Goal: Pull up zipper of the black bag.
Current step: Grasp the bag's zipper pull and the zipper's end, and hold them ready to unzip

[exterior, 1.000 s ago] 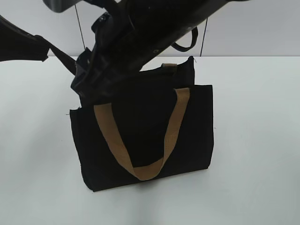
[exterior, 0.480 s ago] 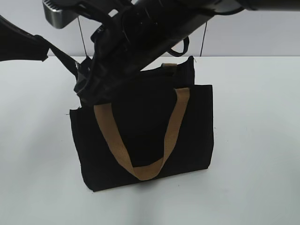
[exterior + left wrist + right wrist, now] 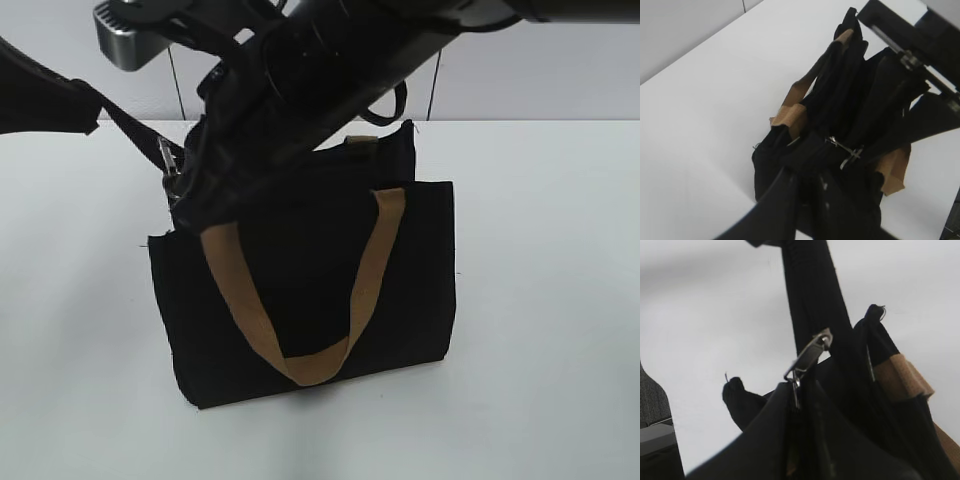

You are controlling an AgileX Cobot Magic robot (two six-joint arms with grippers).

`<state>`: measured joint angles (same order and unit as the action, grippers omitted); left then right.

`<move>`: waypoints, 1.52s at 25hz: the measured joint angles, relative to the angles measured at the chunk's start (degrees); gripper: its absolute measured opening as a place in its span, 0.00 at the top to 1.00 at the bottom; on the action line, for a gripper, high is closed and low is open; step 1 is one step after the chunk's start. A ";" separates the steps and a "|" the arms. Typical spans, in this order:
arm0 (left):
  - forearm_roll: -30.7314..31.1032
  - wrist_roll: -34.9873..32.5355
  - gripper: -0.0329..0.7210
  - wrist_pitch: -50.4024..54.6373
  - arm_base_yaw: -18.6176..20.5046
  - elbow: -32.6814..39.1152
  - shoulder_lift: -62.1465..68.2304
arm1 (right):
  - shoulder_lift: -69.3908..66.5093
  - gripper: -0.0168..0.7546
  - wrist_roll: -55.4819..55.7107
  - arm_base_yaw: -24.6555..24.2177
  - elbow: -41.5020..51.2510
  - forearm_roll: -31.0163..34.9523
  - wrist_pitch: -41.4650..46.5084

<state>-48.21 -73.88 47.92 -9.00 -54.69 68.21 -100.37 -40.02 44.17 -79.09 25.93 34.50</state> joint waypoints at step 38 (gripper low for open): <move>9.23 1.28 0.92 -5.36 -0.04 8.46 4.22 | 1.84 0.98 16.62 -8.65 0.00 1.07 9.37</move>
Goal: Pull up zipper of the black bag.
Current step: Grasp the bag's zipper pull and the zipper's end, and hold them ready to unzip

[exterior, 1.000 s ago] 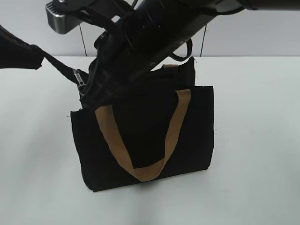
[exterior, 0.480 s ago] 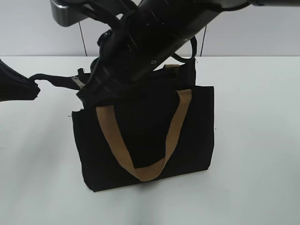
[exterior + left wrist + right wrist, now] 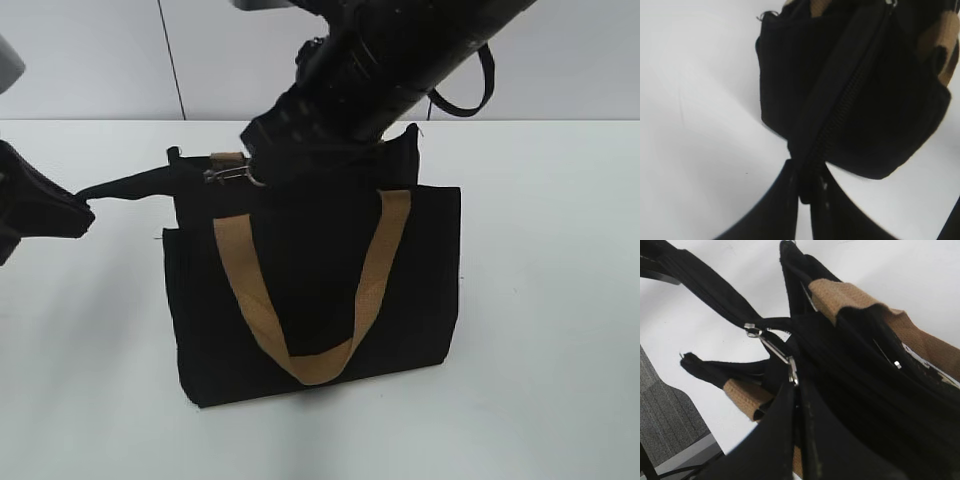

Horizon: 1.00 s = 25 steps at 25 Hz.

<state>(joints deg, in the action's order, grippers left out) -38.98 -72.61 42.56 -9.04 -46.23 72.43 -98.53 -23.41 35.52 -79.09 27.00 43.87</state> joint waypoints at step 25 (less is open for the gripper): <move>8.13 8.98 0.92 0.54 -0.26 0.00 0.11 | 2.28 0.98 -0.08 -16.91 0.00 -7.02 11.49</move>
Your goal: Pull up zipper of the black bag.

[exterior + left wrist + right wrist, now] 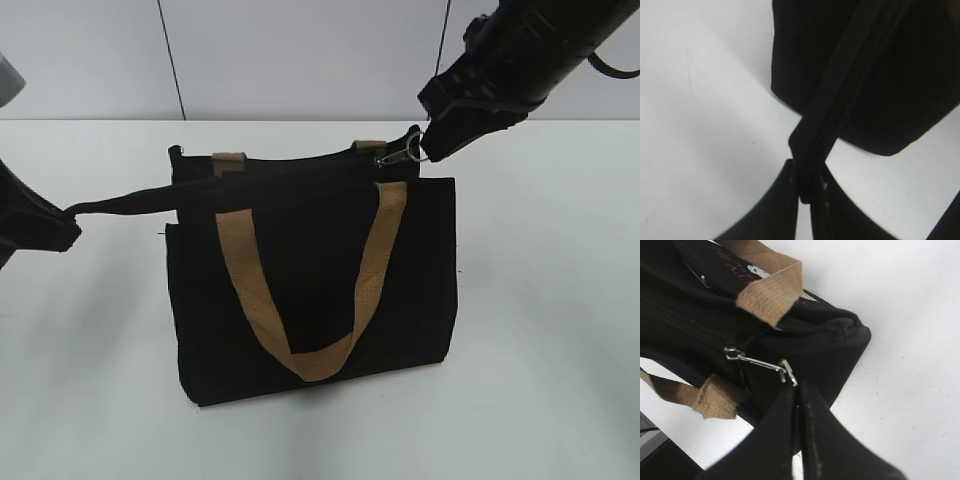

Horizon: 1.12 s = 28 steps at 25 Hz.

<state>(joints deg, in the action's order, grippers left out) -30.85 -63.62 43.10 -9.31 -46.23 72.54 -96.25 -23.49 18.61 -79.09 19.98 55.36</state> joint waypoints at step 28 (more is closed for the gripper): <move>5.11 27.07 0.26 -4.99 0.19 -0.78 -0.44 | 6.35 0.45 3.16 -3.47 0.00 -7.85 1.22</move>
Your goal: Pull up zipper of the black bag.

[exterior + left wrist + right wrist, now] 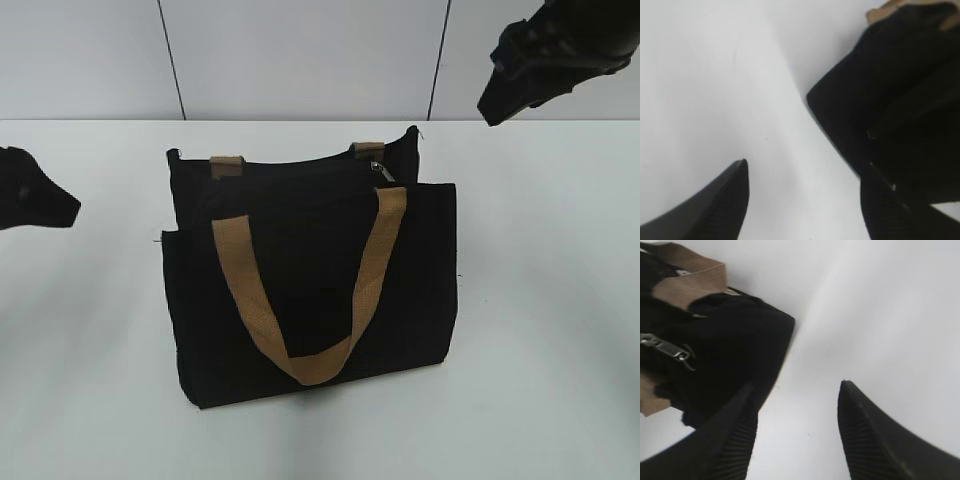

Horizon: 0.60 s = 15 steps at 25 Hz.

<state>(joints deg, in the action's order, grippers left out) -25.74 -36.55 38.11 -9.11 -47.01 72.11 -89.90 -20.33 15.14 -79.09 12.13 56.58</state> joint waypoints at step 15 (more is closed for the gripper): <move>18.08 24.94 0.34 20.78 7.82 -11.86 -0.77 | 3.83 0.44 6.81 -12.06 0.00 -4.79 10.68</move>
<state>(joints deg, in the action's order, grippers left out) -7.66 -11.60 58.89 -1.30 -58.87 71.33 -86.07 -13.51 3.08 -79.09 7.34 67.26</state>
